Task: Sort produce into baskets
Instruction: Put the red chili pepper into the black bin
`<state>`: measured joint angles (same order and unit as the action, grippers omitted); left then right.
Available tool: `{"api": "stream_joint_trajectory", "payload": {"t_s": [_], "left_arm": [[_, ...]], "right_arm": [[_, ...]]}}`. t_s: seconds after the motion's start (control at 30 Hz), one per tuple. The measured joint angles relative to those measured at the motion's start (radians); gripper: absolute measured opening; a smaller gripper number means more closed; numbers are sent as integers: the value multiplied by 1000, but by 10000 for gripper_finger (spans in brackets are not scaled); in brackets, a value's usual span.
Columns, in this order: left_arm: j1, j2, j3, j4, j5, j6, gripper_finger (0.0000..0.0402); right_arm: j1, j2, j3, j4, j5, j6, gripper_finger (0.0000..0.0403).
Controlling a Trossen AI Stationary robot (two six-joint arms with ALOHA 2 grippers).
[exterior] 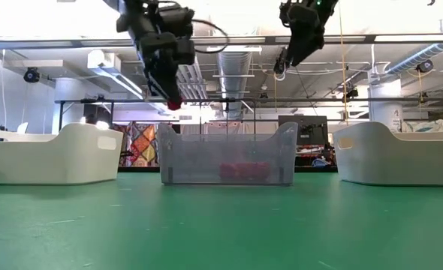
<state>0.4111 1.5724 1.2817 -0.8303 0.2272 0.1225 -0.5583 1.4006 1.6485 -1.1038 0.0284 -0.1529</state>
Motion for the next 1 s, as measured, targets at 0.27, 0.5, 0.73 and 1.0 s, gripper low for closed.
{"api": "stream_joint_trajectory", "payload": {"t_s": [0.27,0.5,0.73,1.0], "left_arm": [[-185,103,-5,77,-87,-119,56],[-273,192,22,142,-158,-249,57],[-286,268,32,173,-166,-253,57],[-286,339,31,220,-167,-184,91]], "right_arm": [[0,0,0,-48,-2,-84,292],[0,-2,0,-86,-2,-147,292],[30,-20,0,-126,-148,-57,292],[175,-65,0,-113,-130,257,287]]}}
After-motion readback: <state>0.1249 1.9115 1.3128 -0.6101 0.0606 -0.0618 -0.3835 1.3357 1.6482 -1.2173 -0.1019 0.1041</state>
